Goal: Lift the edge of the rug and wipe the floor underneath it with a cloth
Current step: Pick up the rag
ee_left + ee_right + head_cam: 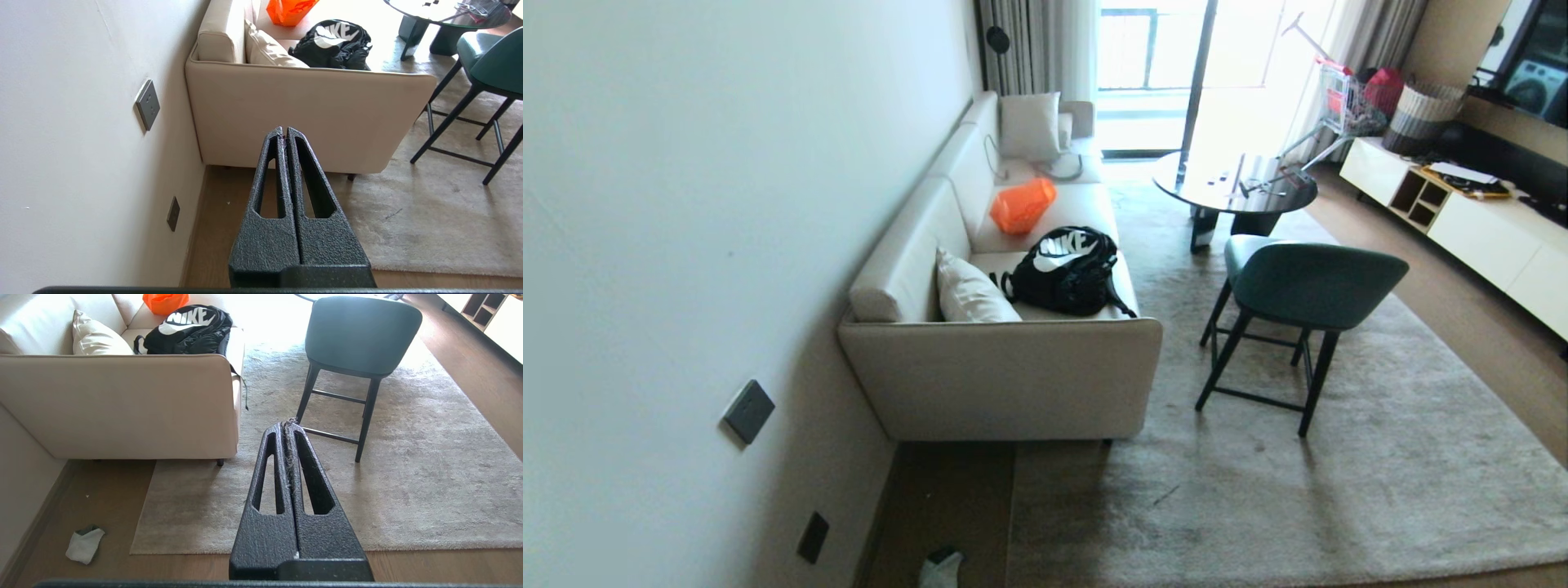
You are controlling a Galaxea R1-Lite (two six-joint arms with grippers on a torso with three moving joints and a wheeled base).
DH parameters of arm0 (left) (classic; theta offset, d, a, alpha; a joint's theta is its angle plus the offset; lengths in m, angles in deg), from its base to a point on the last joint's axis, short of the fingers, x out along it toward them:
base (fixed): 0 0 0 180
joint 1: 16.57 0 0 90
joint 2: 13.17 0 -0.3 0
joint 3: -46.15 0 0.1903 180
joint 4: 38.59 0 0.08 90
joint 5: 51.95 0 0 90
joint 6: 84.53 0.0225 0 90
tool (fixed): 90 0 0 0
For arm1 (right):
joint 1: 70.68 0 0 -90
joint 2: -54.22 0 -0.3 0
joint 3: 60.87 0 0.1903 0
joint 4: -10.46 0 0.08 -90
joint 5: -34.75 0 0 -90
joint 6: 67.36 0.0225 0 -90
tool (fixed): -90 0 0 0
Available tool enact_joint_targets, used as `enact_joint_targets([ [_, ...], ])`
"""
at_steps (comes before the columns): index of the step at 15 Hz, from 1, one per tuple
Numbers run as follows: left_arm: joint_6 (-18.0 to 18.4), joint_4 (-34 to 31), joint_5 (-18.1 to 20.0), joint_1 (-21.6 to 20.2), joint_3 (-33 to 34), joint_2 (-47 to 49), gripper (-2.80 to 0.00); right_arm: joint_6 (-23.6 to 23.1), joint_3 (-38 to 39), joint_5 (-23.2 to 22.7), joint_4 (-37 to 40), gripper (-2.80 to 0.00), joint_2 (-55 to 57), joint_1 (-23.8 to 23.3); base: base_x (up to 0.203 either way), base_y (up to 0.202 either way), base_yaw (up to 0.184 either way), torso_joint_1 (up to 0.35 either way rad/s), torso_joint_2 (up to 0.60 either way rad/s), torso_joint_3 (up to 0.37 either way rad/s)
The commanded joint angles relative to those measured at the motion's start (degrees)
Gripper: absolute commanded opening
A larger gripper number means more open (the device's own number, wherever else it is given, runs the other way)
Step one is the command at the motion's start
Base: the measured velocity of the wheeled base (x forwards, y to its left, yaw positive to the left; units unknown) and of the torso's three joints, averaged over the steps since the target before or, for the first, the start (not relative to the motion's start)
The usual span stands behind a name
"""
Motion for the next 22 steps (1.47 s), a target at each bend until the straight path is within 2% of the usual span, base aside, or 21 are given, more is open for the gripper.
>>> enact_joint_targets([
  [1,-0.04,0.04,-0.03,-0.05,-0.04,0.00,-2.80,-0.03,0.00,0.01,0.00,-2.80,0.07,0.00,0.000,0.000,0.000,0.000,0.00,0.000],
  [15,-0.04,0.04,-0.03,-0.07,-0.04,0.00,-2.80,1.64,0.00,0.01,-0.09,-2.80,0.07,0.00,0.000,0.000,0.000,0.000,0.00,0.000],
  [22,-0.04,0.04,-0.03,-0.07,-0.04,0.00,-2.80,5.08,0.00,0.89,-0.09,-2.80,0.07,0.00,0.000,0.000,0.000,-0.005,0.01,0.007],
])
